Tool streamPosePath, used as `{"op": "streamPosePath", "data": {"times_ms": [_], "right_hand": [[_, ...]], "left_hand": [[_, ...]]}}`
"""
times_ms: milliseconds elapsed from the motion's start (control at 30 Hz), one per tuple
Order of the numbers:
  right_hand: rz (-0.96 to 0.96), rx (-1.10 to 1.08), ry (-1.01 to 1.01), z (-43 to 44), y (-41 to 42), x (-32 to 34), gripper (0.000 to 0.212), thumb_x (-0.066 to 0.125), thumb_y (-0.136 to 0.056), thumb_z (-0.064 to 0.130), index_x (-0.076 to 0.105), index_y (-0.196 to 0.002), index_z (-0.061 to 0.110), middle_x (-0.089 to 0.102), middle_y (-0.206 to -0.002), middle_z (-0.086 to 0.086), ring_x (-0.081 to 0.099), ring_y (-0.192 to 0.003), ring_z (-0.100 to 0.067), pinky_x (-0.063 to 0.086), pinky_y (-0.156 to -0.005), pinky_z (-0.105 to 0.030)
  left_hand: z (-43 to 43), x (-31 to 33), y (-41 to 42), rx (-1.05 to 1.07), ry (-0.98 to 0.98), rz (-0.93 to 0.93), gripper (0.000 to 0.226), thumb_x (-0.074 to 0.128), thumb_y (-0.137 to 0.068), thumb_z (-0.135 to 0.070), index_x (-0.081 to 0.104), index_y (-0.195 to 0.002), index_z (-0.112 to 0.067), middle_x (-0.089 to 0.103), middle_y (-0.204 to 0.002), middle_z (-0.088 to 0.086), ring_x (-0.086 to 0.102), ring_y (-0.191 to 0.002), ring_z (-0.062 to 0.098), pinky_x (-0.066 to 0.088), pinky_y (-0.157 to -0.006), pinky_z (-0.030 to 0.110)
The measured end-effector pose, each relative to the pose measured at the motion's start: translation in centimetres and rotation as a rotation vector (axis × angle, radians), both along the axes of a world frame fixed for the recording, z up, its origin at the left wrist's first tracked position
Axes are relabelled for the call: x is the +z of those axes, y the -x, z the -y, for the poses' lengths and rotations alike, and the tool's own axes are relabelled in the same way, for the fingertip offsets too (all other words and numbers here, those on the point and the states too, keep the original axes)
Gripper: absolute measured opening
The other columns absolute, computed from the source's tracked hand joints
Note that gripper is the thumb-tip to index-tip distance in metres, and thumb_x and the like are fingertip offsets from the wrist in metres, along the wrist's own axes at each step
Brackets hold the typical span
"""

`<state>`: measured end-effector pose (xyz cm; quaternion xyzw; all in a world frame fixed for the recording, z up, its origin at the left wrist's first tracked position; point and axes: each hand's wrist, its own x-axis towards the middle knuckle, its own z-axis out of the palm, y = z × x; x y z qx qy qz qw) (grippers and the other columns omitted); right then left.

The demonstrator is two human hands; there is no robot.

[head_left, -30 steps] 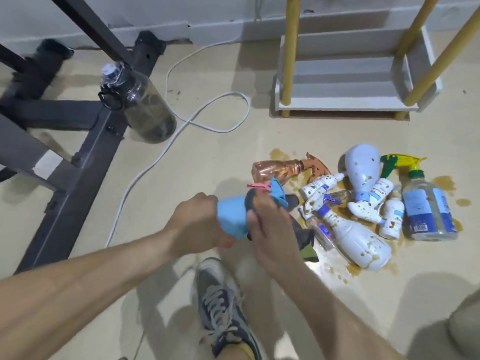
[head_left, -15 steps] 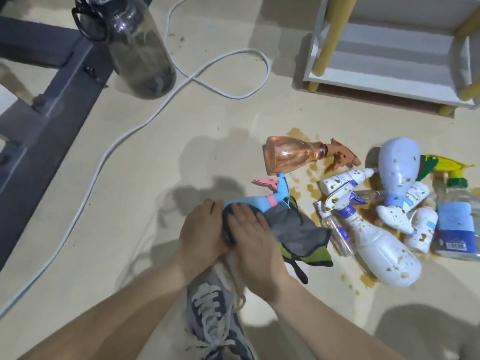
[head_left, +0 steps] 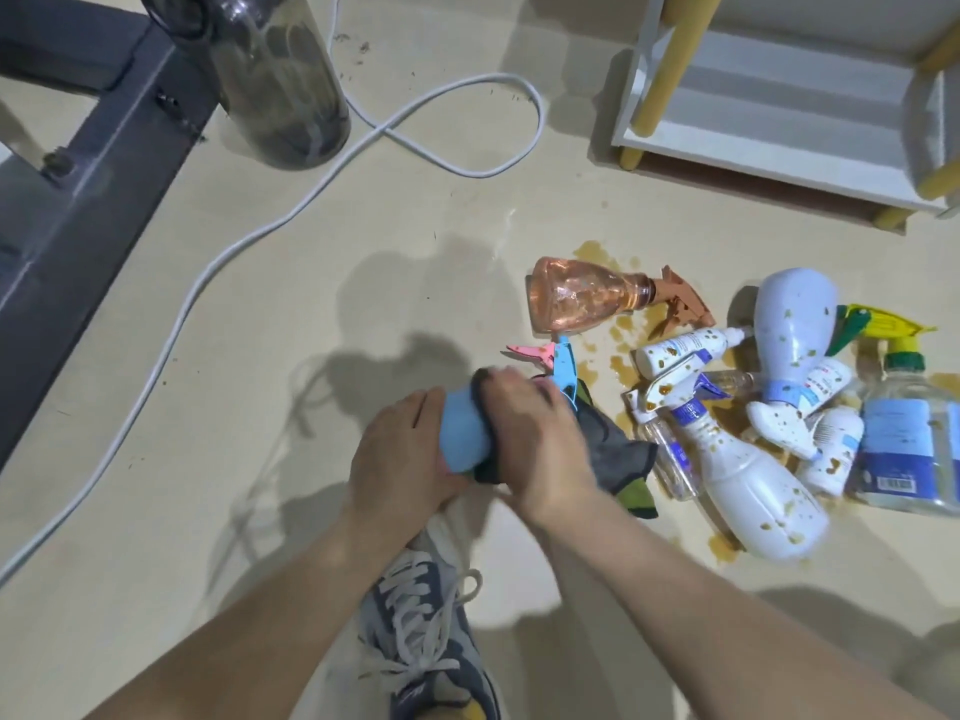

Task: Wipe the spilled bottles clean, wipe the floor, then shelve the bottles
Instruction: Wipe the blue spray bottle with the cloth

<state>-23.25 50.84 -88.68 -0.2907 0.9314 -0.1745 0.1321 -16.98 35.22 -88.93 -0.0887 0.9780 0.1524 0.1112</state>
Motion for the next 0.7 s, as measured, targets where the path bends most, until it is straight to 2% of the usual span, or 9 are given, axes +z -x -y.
{"op": "streamPosePath", "data": {"times_ms": [67,133,233,300,367,500,567,633,700], "right_hand": [[0.081,-0.143,-0.105,-1.9,2.7,-0.3,0.05,0.069,-0.072,0.015,0.053,-0.119,0.023,0.056,-0.128,0.006,0.039,-0.137,-0.019,0.016,-0.108,-0.042],[0.076,-0.224,-0.134,-1.6,2.8,0.2,0.048,0.071,-0.073,0.014,0.053,-0.116,0.028,0.056,-0.128,0.011,0.032,-0.14,-0.015,0.016,-0.099,-0.041],[-0.003,-0.208,-0.052,2.2,-2.1,0.8,0.039,0.062,-0.072,0.012,0.058,-0.108,0.027,0.062,-0.115,0.009,0.055,-0.118,-0.016,0.029,-0.078,-0.035],[0.008,-0.073,0.09,3.1,-3.9,0.4,0.046,0.053,-0.079,0.017,0.061,-0.124,0.019,0.061,-0.13,0.004,0.055,-0.125,-0.017,0.035,-0.085,-0.033],[0.025,-0.046,0.104,0.5,-2.2,-0.4,0.066,0.062,-0.073,0.012,0.051,-0.137,0.023,0.053,-0.14,0.004,0.049,-0.13,-0.019,0.037,-0.094,-0.035],[0.114,-0.316,-0.047,-4.3,0.0,-0.9,0.079,0.057,-0.082,0.005,0.026,-0.153,0.021,0.026,-0.16,0.004,0.019,-0.148,-0.018,0.025,-0.112,-0.042],[0.127,-0.43,0.048,-1.4,-1.4,-0.1,0.075,0.061,-0.082,0.006,0.033,-0.151,0.02,0.033,-0.157,0.004,0.024,-0.146,-0.016,0.027,-0.112,-0.042],[0.078,-0.314,0.21,2.2,-3.4,-0.1,0.054,0.07,-0.082,0.019,0.052,-0.133,0.022,0.051,-0.14,0.008,0.042,-0.135,-0.013,0.04,-0.102,-0.039],[0.057,-0.06,0.254,2.2,-4.2,-0.6,0.042,0.059,-0.089,0.022,0.057,-0.13,0.019,0.055,-0.139,0.006,0.046,-0.134,-0.015,0.041,-0.099,-0.038]], "left_hand": [[-0.6,0.1,-0.4,-0.003,0.064,-0.015,0.099,0.089,-0.043,-0.044,0.055,-0.128,-0.007,0.064,-0.114,0.011,0.063,-0.098,0.032,0.051,-0.087,0.041],[-1.1,0.2,-0.7,-0.038,0.128,-0.06,0.096,0.09,-0.043,-0.044,0.057,-0.124,-0.006,0.064,-0.109,0.01,0.063,-0.095,0.03,0.051,-0.082,0.04],[-1.2,0.0,-1.1,-0.051,0.195,-0.141,0.083,0.088,-0.049,-0.033,0.058,-0.122,-0.006,0.064,-0.108,0.009,0.063,-0.098,0.028,0.051,-0.077,0.038],[-1.0,-0.1,-0.8,-0.021,0.182,-0.118,0.075,0.084,-0.054,-0.028,0.06,-0.121,-0.006,0.066,-0.109,0.008,0.064,-0.099,0.027,0.051,-0.076,0.037],[-0.5,0.1,-0.2,0.007,0.12,-0.04,0.084,0.084,-0.05,-0.038,0.058,-0.124,-0.009,0.066,-0.112,0.007,0.065,-0.099,0.027,0.05,-0.077,0.036],[0.0,0.7,1.1,0.064,-0.062,0.066,0.094,0.081,-0.059,-0.049,0.043,-0.141,-0.02,0.055,-0.134,-0.002,0.059,-0.113,0.023,0.045,-0.088,0.033],[-0.3,1.6,1.1,0.172,-0.207,0.141,0.081,0.079,-0.062,-0.048,0.047,-0.134,-0.03,0.059,-0.126,-0.007,0.059,-0.111,0.021,0.045,-0.085,0.03],[-0.5,1.9,0.4,0.28,-0.295,0.169,0.055,0.074,-0.068,-0.043,0.054,-0.119,-0.035,0.066,-0.112,-0.009,0.062,-0.105,0.022,0.044,-0.078,0.028],[-0.7,2.0,-0.5,0.33,-0.321,0.131,0.046,0.07,-0.07,-0.039,0.055,-0.114,-0.035,0.068,-0.106,-0.009,0.064,-0.1,0.02,0.046,-0.077,0.027]]}}
